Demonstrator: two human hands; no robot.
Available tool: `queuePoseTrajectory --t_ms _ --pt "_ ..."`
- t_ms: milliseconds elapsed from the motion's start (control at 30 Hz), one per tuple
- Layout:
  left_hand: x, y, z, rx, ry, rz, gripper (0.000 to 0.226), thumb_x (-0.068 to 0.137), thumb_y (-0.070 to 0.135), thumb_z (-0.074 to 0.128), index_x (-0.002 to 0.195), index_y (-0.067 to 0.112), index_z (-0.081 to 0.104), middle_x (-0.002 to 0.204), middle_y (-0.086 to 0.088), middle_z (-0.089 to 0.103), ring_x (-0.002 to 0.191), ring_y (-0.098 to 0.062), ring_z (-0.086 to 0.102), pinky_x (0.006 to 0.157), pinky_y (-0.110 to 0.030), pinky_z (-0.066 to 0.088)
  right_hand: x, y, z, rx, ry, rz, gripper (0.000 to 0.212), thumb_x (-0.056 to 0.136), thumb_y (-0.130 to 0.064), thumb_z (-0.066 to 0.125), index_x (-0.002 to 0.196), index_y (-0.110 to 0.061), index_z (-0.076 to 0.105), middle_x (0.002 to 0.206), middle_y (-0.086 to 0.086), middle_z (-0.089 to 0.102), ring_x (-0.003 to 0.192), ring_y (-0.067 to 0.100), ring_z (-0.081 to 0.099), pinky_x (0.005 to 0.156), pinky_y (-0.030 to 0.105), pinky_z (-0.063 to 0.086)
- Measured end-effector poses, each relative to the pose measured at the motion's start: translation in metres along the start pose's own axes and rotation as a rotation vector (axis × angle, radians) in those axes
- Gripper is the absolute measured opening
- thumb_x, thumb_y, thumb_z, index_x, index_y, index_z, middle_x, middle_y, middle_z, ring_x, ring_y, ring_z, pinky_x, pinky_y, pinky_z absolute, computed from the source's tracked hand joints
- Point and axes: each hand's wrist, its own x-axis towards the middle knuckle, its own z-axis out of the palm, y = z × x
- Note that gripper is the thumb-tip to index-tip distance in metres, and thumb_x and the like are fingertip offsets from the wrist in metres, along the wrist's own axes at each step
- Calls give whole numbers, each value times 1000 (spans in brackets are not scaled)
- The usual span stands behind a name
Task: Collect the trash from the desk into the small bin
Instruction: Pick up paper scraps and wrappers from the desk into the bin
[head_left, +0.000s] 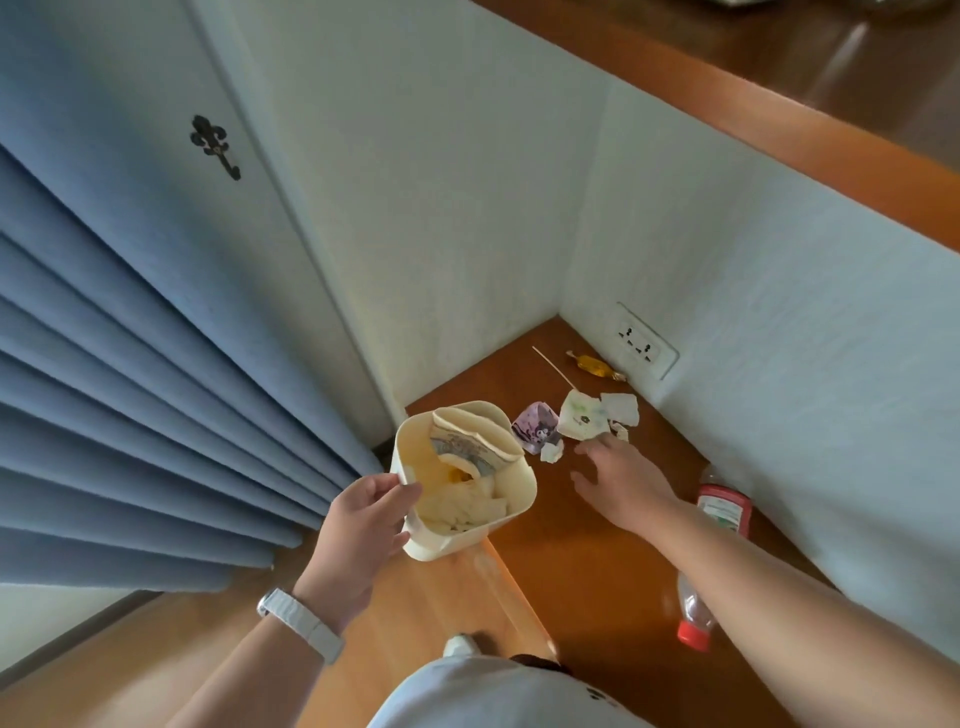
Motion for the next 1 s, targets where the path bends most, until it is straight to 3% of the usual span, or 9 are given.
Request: queuePoseTrajectory --t_ms 133,300,600,700,800,900,1000 --pt "7 1 4 5 23 -6 16 94 27 72 103 14 75 109 -26 75 87 -21 74 76 -33 57 13 6 23 -67 -87 -55 49 92 -42 54 138 -31 44 141 -6 45 127 18 46 95 36 49" --pt "12 0 9 32 47 -25 14 94 26 72 102 14 75 107 -27 75 91 -28 74 77 -35 56 32 -2 41 -140 -72 -171 47 93 -35 54 138 -29 44 140 -2 46 130 20 42 94 37 49" --pt "16 2 10 29 62 -31 15 95 25 72 104 13 74 98 -16 81 93 -31 78 80 -36 58 37 -6 51 -88 -62 -174 24 96 -21 49 118 -22 57 118 -2 53 108 17 49 84 33 49" --pt "17 3 8 28 44 -26 16 95 25 72 105 13 74 101 -20 79 99 -36 76 80 -35 58 32 -7 46 -38 -86 -150 22 96 -21 50 116 -21 58 116 -3 53 107 16 49 84 31 49" --pt "18 4 7 25 23 -17 17 95 26 71 107 13 74 108 -24 77 106 -40 73 82 -37 58 24 -16 31 81 -1 -133 21 94 -19 55 114 -18 62 112 -3 56 104 15 52 83 29 48" --pt "17 5 5 22 9 -12 17 95 26 71 105 13 74 112 -28 74 109 -40 72 83 -38 58 15 -35 3 207 173 -165 14 90 -15 61 103 -12 66 99 -1 60 89 15 58 70 29 52" --pt "15 5 3 24 -3 -12 19 94 26 72 106 11 74 117 -34 69 110 -41 71 85 -40 58 3 -63 -30 298 361 -238 11 85 -13 70 96 -10 67 91 -3 61 77 12 59 60 20 50"
